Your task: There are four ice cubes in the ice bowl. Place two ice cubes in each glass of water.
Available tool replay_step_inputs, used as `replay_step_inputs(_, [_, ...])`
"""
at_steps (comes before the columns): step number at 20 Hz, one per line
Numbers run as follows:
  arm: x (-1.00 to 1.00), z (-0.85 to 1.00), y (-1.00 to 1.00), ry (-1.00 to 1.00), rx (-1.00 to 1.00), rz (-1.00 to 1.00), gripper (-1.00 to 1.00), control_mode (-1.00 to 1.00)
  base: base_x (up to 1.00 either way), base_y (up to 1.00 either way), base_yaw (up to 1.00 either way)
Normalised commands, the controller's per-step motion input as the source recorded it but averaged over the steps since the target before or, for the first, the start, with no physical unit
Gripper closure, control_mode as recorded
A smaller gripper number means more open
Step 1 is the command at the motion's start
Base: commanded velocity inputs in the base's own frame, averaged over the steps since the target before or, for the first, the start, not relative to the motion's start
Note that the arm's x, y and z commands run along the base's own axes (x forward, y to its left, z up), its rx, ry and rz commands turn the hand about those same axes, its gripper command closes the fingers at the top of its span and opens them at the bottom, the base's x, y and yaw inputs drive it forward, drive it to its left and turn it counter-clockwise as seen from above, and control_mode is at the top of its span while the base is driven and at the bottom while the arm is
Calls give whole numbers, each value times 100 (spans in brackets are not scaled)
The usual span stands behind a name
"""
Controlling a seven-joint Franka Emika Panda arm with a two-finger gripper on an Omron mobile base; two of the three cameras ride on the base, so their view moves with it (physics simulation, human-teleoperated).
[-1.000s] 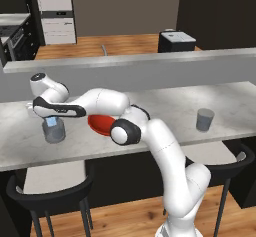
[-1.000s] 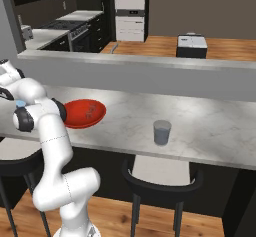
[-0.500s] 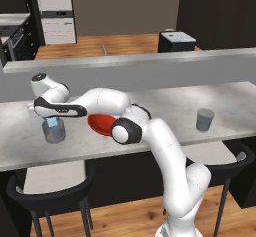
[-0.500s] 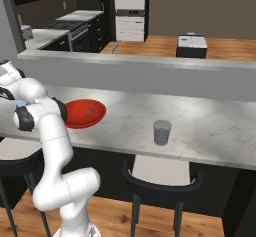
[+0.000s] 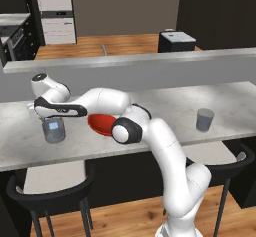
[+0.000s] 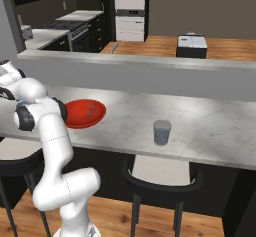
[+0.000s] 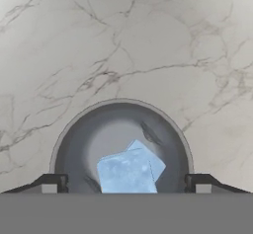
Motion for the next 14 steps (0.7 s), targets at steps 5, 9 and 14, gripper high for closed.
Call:
replay_step_inputs(5, [0, 3, 0, 0, 0, 0, -100, -100, 0, 0, 0])
replay_step_inputs(9, [0, 33, 0, 0, 0, 0, -100, -100, 0, 0, 0])
replay_step_inputs(14, [-26, 68, -30, 0, 0, 0, -100, -100, 0, 0, 0])
